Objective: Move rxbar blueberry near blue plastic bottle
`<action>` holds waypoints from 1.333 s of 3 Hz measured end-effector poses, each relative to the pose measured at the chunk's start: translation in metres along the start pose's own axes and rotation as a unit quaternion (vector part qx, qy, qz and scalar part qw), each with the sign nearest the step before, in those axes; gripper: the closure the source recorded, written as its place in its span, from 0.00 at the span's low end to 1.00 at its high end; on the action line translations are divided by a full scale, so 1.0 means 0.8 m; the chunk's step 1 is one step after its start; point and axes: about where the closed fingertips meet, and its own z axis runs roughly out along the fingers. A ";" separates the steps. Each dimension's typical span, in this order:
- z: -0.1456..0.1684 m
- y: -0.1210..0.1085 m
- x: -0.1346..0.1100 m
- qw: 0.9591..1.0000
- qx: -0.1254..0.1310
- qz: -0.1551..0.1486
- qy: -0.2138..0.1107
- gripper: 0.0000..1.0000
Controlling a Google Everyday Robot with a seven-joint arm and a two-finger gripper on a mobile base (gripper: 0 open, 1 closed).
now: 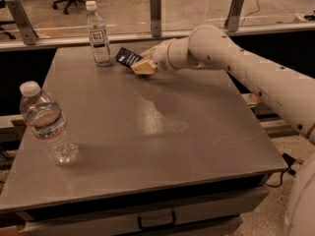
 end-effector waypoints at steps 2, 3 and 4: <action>0.022 -0.009 -0.004 1.000 0.010 0.013 0.013 0.58; 0.022 -0.009 0.000 0.999 0.017 0.022 0.019 0.35; 0.028 -0.008 -0.006 1.000 0.014 0.023 0.014 0.12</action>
Offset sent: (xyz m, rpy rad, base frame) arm 0.0190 0.0044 -0.0055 -0.0191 0.0377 -0.0708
